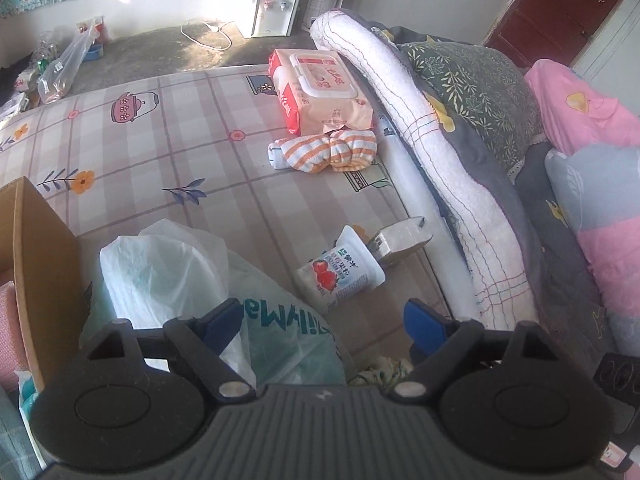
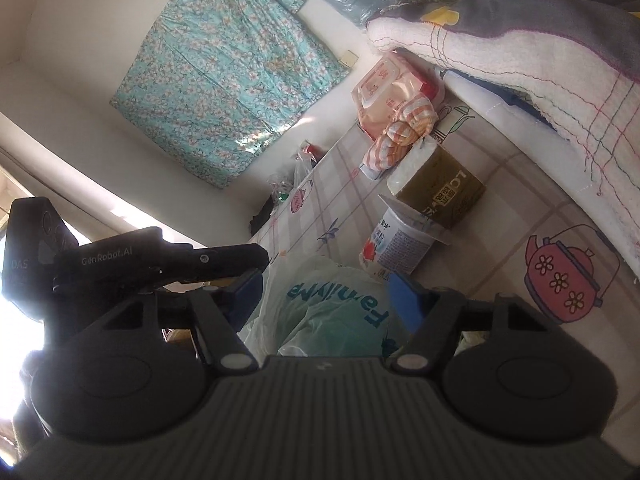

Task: Organize soft objects
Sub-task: 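Move both grippers back to the bed toward the white yogurt cup, then grasp the white yogurt cup with the left gripper while the right gripper grasps it too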

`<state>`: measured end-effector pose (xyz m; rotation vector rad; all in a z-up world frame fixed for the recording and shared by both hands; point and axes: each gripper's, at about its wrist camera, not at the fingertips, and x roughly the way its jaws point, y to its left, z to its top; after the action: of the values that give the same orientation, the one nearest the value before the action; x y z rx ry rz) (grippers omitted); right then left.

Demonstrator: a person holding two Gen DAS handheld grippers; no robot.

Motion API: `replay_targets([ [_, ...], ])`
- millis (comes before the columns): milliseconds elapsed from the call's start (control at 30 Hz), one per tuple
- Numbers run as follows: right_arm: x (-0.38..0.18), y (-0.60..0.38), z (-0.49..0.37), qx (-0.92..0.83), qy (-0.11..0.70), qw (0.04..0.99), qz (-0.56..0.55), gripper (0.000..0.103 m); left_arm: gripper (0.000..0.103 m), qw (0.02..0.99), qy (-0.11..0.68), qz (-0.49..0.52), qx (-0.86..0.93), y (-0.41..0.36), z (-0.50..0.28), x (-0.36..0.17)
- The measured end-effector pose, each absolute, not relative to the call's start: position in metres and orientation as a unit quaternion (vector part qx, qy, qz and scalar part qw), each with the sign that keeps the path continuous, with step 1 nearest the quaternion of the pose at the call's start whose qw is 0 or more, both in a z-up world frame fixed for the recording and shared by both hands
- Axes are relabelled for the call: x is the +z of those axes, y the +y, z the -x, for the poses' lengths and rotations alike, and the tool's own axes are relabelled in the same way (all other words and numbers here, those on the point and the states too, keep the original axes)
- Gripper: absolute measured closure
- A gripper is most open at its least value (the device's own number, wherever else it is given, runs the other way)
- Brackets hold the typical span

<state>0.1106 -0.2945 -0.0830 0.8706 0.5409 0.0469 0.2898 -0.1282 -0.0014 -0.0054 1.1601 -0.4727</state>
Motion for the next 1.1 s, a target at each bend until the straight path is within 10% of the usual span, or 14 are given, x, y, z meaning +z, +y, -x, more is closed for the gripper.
replay_targets([
  [367, -0.113, -0.314, -0.174, -0.021, 0.287, 0.889, -0.356, 0.066, 0.05, 0.768, 0.6, 0.043, -0.22, -0.174, -0.369, -0.054],
  [1100, -0.126, -0.313, -0.181, -0.009, 0.295, 0.894, -0.337, 0.068, 0.091, 0.756, 0.622, 0.031, -0.2, -0.202, -0.396, -0.09],
])
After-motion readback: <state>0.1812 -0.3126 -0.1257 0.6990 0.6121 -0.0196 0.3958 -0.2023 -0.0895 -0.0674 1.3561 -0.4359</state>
